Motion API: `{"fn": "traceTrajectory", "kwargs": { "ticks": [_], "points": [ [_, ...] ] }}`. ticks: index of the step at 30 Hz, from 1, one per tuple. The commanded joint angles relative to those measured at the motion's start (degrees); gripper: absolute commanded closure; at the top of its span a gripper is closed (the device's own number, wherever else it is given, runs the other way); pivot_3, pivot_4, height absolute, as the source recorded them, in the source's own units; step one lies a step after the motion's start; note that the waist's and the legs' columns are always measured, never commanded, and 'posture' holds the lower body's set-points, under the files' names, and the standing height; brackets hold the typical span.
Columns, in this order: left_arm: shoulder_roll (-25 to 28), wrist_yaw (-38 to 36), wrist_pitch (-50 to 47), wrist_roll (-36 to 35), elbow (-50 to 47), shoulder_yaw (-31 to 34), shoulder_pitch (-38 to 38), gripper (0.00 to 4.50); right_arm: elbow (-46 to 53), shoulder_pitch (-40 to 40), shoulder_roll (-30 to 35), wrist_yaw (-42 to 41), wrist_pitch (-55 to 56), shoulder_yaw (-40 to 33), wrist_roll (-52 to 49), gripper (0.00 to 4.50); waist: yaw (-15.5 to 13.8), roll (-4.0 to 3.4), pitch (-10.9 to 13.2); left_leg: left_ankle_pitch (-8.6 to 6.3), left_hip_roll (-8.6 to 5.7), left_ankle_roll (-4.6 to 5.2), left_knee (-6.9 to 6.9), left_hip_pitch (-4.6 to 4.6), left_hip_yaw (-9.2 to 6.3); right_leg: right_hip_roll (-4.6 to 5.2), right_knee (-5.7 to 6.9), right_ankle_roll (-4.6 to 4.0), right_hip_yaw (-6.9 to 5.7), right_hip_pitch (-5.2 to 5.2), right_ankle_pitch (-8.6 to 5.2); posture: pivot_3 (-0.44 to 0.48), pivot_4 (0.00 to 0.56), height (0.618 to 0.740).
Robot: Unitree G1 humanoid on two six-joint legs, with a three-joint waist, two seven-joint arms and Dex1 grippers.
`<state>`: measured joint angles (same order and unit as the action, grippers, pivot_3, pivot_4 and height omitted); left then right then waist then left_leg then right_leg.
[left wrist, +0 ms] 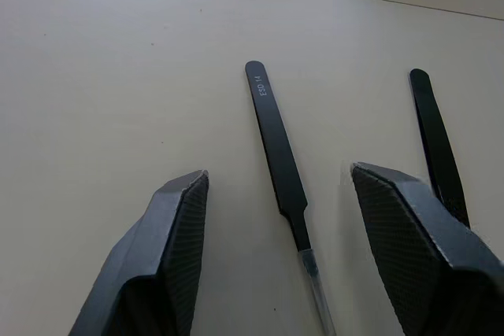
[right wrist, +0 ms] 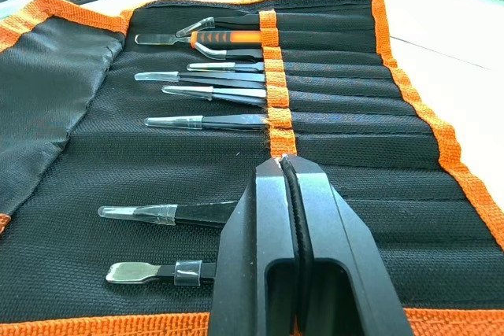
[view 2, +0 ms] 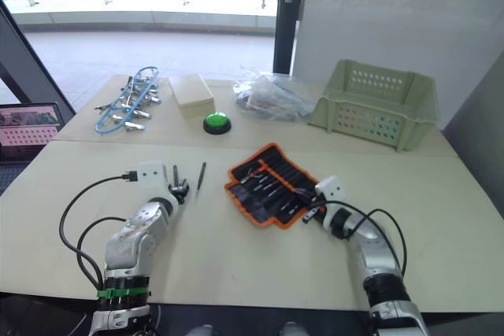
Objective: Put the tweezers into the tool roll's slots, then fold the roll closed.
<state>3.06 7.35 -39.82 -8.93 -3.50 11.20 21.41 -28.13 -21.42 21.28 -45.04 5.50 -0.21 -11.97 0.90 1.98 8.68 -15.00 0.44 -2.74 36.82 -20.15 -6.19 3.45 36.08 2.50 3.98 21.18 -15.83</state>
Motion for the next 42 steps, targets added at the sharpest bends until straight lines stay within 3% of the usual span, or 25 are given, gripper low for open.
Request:
{"fn": "traceTrajectory", "kwargs": {
  "ticks": [1, 6, 17, 23, 30, 42],
  "points": [
    [-0.4, -0.1, 0.8, 0.1, 1.4, -0.3, 1.1, 2.96, -2.9, 2.7, -0.2, -0.1, -3.7, 2.5, 2.7, 4.5, 0.0, 0.0, 0.0, 0.0, 0.0, 0.0, 0.0, 0.0, 0.0, 0.0, 0.0, 0.0, 0.0, 0.0, 0.0, 0.0, 0.15, 0.74],
    [0.1, 0.2, 1.8, 0.2, 1.8, 1.0, 1.2, 4.48, -2.5, 2.8, -0.2, -0.3, -4.1, 2.8, 2.7, 4.5, 0.0, 0.0, 0.0, 0.01, 0.0, -0.01, 0.0, 0.0, 0.0, 0.0, 0.0, 0.01, 0.0, 0.0, 0.01, 0.0, 0.15, 0.74],
    [4.9, -0.5, 5.1, 2.1, -2.3, 2.0, -1.1, 4.48, -3.2, 1.6, 0.2, -1.2, -4.4, 3.2, 2.9, 4.5, 0.2, -0.01, 0.0, 0.01, 0.0, -0.01, 0.0, -0.03, -0.01, 0.0, 0.0, 0.01, 0.0, 0.06, 0.01, 0.0, 0.15, 0.74],
    [4.3, -1.2, 5.4, 2.0, -5.1, 0.7, -1.6, 4.48, -3.4, 1.5, 0.0, -1.4, -4.4, 3.5, 3.0, 4.5, 0.2, -0.01, 0.0, 0.01, 0.01, -0.01, 0.0, -0.03, -0.01, 0.0, 0.0, 0.0, 0.0, 0.06, 0.01, 0.0, 0.15, 0.74],
    [3.1, -2.6, 1.2, 1.3, -5.7, -1.3, -0.5, 2.37, -3.6, 1.4, 0.0, -1.4, -4.3, 3.7, 3.0, 4.5, 0.3, -0.01, 0.0, 0.01, 0.01, -0.01, 0.0, -0.03, 0.0, -0.01, 0.01, 0.0, 0.0, 0.06, 0.01, 0.0, 0.15, 0.74],
    [2.4, -2.1, -5.7, 0.6, -4.2, -0.7, -0.4, 2.37, -3.6, 1.1, 0.0, -1.1, -4.3, 3.8, 3.2, 4.5, 0.4, -0.02, 0.0, 0.0, 0.01, -0.01, 0.0, -0.03, 0.0, -0.01, 0.01, 0.01, 0.0, 0.06, 0.01, 0.0, 0.15, 0.74]
  ]
}}
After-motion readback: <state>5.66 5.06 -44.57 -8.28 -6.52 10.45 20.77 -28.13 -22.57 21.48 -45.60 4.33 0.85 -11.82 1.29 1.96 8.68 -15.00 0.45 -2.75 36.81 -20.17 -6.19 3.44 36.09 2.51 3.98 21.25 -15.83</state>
